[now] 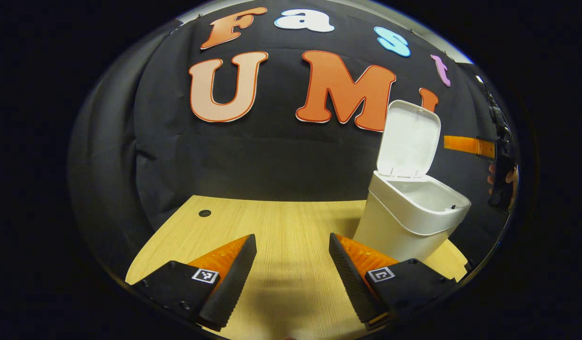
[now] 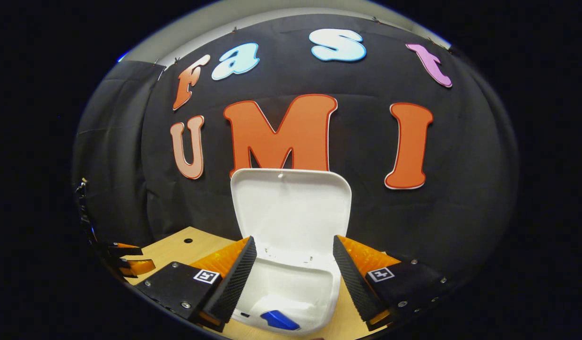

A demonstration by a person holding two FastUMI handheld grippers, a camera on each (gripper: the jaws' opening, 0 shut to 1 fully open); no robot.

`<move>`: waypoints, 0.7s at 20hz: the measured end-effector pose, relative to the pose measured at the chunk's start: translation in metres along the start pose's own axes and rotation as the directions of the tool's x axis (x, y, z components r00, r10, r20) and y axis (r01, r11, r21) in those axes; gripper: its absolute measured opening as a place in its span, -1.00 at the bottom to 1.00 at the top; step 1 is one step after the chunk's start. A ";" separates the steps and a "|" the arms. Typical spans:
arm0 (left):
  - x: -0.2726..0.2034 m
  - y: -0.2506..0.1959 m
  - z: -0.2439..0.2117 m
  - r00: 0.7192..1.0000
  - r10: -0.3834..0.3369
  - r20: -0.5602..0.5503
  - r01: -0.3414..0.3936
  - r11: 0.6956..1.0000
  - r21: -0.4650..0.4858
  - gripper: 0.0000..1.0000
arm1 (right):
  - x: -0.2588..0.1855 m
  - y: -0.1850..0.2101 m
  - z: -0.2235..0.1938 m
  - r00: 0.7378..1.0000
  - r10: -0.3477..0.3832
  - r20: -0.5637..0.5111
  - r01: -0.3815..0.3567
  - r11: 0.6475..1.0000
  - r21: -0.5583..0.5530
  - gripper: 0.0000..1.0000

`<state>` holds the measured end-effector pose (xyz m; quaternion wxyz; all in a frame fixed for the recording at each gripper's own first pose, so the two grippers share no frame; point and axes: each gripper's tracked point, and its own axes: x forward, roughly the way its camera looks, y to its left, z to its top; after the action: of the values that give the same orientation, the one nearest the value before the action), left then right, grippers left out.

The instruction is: Press the lid of the desktop garbage bin to open it, pick up the crumpled paper on the desktop and throw it into the bin, then pick up the pop can on the desktop and drop it into the bin, and finally close the garbage bin lid.

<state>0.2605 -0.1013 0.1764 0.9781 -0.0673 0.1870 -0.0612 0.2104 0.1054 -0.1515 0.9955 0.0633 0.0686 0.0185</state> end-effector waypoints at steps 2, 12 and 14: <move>-0.002 0.009 0.001 1.000 0.024 0.008 -0.024 1.000 -0.007 0.97 | 0.009 -0.001 0.017 0.999 -0.010 0.031 0.010 1.000 -0.014 0.96; -0.007 0.049 -0.011 0.993 0.115 -0.008 -0.115 0.992 -0.043 0.96 | 0.040 0.010 0.095 0.987 0.000 0.162 0.004 1.000 -0.021 0.96; -0.007 0.052 -0.013 0.992 0.122 -0.014 -0.122 0.991 -0.055 0.96 | 0.049 0.015 0.105 0.986 0.014 0.168 -0.010 1.000 -0.025 0.93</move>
<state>0.2544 -0.0507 0.1590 0.9767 -0.0827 0.1979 0.0036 0.2729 0.1096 -0.0535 0.9983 0.0531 -0.0163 0.0197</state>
